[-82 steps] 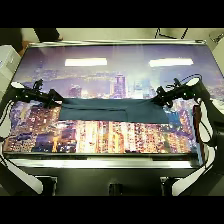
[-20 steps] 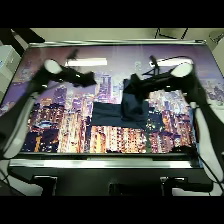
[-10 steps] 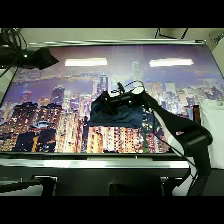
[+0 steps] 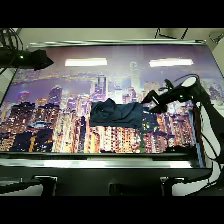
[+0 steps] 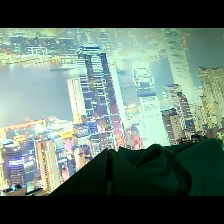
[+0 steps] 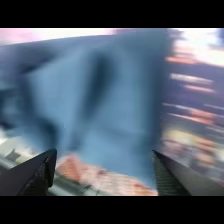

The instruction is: Fold the clothes and pants, and hang the long-sleeved shirts on hangers.

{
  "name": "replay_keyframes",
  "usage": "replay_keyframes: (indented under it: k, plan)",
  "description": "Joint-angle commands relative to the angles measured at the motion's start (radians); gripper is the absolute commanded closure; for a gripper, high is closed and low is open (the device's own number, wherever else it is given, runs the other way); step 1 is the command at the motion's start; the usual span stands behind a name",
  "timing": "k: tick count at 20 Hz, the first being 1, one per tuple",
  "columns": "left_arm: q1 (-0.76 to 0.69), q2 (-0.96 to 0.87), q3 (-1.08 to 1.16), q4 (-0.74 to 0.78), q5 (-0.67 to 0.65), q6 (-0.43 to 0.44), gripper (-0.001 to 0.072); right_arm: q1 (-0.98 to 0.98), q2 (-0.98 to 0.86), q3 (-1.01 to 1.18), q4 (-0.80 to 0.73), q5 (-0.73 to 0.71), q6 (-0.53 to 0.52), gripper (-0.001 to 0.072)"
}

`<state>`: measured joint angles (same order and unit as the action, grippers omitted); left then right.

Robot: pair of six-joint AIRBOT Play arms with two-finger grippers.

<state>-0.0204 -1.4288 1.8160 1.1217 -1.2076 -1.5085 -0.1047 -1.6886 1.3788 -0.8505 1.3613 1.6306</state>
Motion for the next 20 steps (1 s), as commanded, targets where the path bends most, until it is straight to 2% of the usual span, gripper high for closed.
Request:
replay_keyframes:
  k: [1,3,6,7,8,9,11,13,14,17,20]
  plan:
    - [0.000,0.001,0.000,0.005,-0.017,-0.002,0.0688,-0.044,-0.013,-0.140,0.029,-0.092,-0.068,0.0090]
    - [0.000,0.001,0.000,0.005,-0.030,-0.002,0.0687,-0.026,-0.061,-0.168,0.137,-0.114,-0.145,0.0091]
    - [0.000,0.001,0.000,0.005,-0.034,-0.009,0.0687,0.000,-0.123,-0.167,0.222,-0.120,-0.181,0.0117]
    - [0.000,0.001,0.000,0.005,-0.034,-0.019,0.0687,0.008,-0.135,-0.168,0.233,-0.127,-0.180,0.0183]
    - [0.000,0.001,0.000,0.005,-0.034,-0.019,0.0687,0.018,-0.142,-0.168,0.238,-0.132,-0.181,0.0346]
    - [0.000,0.001,0.000,0.005,-0.034,-0.021,0.0687,0.027,-0.142,-0.167,0.244,-0.133,-0.181,0.0659]
    - [0.000,0.001,0.000,0.005,-0.034,-0.020,0.0687,0.015,-0.125,-0.122,0.295,-0.041,-0.257,0.0671]
    - [0.000,0.000,0.000,0.005,-0.032,-0.019,0.0687,-0.022,-0.072,0.006,0.296,0.072,-0.261,0.0671]
    - [0.000,0.000,0.000,0.005,-0.028,-0.017,0.0687,-0.046,-0.039,0.090,0.296,0.110,-0.233,0.0671]
    - [0.000,-0.005,0.000,0.005,0.005,-0.017,0.0687,-0.140,0.054,0.401,0.273,0.172,-0.064,0.0671]
    - [0.000,-0.012,0.000,0.005,0.020,-0.016,0.0687,-0.264,0.065,0.702,0.159,0.249,0.106,0.0671]
